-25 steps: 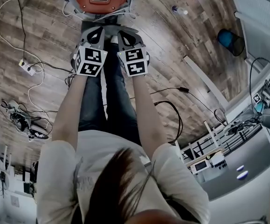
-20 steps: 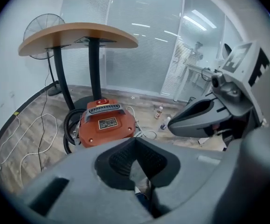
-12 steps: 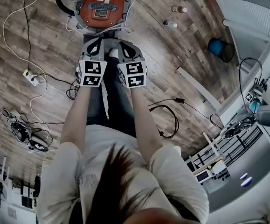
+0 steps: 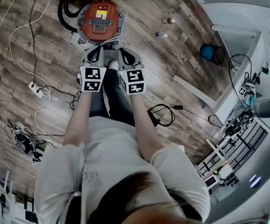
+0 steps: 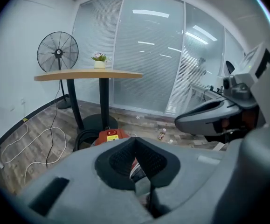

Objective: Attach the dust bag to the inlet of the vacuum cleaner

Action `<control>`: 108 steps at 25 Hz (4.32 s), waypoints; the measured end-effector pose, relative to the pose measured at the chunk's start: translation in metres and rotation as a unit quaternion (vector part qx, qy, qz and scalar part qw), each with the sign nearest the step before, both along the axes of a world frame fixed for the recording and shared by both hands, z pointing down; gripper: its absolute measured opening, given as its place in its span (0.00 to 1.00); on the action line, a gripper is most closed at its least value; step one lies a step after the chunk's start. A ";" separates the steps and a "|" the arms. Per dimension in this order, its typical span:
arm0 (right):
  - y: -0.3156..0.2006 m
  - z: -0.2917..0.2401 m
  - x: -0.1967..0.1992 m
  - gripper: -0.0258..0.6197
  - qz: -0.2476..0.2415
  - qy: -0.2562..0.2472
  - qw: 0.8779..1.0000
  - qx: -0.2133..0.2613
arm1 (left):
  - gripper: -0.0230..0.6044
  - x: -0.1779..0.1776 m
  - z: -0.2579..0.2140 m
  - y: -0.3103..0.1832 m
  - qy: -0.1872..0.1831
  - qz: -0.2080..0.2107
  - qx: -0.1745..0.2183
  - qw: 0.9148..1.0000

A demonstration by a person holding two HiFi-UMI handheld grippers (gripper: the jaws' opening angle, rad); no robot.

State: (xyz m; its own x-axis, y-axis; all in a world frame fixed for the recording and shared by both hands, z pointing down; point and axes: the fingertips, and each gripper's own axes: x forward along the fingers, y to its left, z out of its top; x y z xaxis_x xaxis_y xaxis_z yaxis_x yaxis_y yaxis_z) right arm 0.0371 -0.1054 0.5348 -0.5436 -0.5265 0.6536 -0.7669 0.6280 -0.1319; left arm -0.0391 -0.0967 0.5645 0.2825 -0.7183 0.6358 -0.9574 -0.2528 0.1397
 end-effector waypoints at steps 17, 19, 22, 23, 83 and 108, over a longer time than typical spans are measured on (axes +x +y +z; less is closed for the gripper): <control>0.000 -0.134 0.002 0.04 0.021 -0.027 0.995 0.094 | 0.06 -0.015 -0.150 -0.021 0.017 0.004 0.098 0.995; -0.003 -0.156 0.001 0.04 0.023 -0.028 0.993 0.111 | 0.06 -0.017 -0.173 -0.024 0.023 0.003 0.110 0.994; -0.012 -0.185 0.003 0.04 0.035 -0.038 0.990 0.130 | 0.06 -0.021 -0.205 -0.031 0.029 0.004 0.131 0.991; -0.014 -0.194 0.003 0.04 0.041 -0.042 0.989 0.136 | 0.06 -0.023 -0.215 -0.033 0.030 0.005 0.138 0.990; 0.025 -0.314 0.026 0.04 0.080 -0.064 0.964 0.246 | 0.06 -0.050 -0.354 0.012 0.044 0.086 0.287 0.953; 0.023 -0.316 0.056 0.04 0.104 -0.058 0.960 0.253 | 0.06 -0.030 -0.356 0.014 0.047 0.099 0.287 0.952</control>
State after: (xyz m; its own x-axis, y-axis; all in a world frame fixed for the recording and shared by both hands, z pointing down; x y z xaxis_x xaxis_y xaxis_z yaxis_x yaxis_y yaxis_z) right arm 0.0928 -0.0828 0.2186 -0.4468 -0.8654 0.2268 -0.8809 0.4699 0.0575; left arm -0.0693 -0.0830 0.2088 0.4841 -0.8666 0.1208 -0.8734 -0.4869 0.0071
